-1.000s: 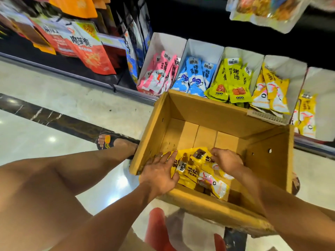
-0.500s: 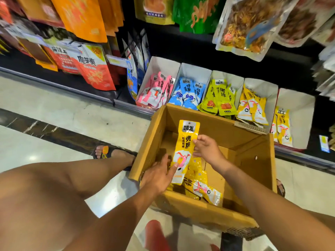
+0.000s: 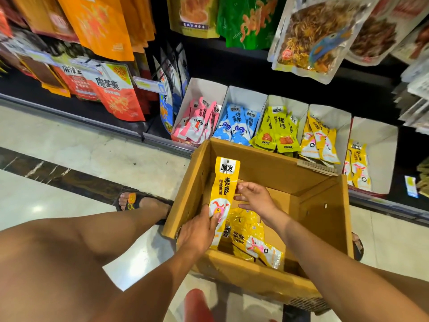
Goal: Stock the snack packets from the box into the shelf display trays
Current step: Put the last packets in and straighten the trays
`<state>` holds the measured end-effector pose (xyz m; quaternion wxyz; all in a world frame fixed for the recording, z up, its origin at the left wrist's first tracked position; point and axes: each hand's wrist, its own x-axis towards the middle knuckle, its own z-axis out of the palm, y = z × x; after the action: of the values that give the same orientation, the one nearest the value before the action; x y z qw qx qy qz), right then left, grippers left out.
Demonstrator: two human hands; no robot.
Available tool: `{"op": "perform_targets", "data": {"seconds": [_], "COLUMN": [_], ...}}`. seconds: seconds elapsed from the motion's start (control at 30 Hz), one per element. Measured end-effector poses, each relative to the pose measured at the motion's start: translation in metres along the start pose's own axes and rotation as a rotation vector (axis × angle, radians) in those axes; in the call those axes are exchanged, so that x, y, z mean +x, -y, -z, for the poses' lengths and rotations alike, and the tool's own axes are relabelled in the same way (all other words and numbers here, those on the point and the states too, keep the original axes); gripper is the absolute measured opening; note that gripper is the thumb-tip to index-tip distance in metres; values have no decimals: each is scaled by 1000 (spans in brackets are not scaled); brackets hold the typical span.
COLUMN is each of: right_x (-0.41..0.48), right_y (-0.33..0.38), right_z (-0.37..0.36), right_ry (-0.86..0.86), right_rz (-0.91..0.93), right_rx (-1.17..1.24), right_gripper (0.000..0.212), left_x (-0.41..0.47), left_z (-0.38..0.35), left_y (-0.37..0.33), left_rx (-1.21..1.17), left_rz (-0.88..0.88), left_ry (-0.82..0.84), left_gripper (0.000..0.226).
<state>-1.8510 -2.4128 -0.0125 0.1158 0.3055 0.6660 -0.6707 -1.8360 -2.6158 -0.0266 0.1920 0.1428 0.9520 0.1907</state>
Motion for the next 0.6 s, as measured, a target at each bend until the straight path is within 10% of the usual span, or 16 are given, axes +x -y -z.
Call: {"op": "perform_targets", "data": {"seconds": [0.6], "right_x": [26], "right_y": [-154], "right_z": [69], "right_ry": [-9], "right_rz": [-260], "right_rx": [-499], "right_gripper": [11], "left_x": [3], "left_z": [-15], "left_y": [-2], "left_rx": [81], "left_rz": [129], "left_ry": [-158], "left_gripper": [44]}}
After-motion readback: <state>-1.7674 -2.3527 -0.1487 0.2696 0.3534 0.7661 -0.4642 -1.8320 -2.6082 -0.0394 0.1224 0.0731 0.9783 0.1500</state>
